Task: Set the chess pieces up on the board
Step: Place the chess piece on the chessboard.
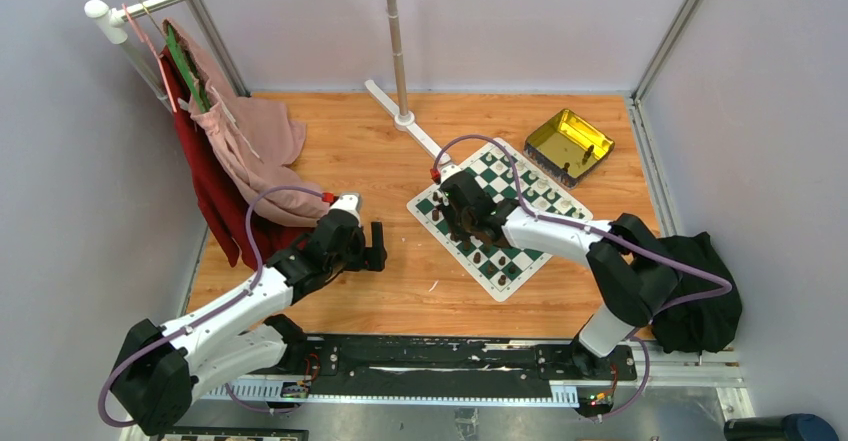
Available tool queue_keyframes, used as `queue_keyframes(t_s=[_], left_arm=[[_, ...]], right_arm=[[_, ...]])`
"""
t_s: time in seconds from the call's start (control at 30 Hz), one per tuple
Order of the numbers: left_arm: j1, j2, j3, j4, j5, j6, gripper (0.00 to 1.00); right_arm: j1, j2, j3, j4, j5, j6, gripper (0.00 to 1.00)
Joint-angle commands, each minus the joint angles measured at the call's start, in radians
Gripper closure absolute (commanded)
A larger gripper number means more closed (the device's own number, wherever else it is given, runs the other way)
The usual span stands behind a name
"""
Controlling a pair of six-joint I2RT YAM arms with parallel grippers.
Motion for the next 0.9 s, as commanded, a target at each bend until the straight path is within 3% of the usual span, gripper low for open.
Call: queue_keyframes(t_s=[0.0,0.37,0.7,0.87], left_arm=[[0.003,0.009,-0.016,0.025,0.009,0.009,0.00],[0.007,0.027,-0.018,0.039,0.024,0.013,0.00],[0.011,0.034,-0.016,0.047,0.032,0.015,0.00],[0.011,0.034,-0.013,0.046,0.030,0.013,0.00]], right_arm=[[-0.013,0.014,-0.012,0.011,0.015,-0.014,1.00],[-0.021,0.029,-0.005,0.001,0.013,-0.016,0.99],[-0.021,0.020,-0.005,-0.013,0.010,-0.020,0.73],[-0.021,0.001,0.010,-0.027,0.007,-0.032,0.70]])
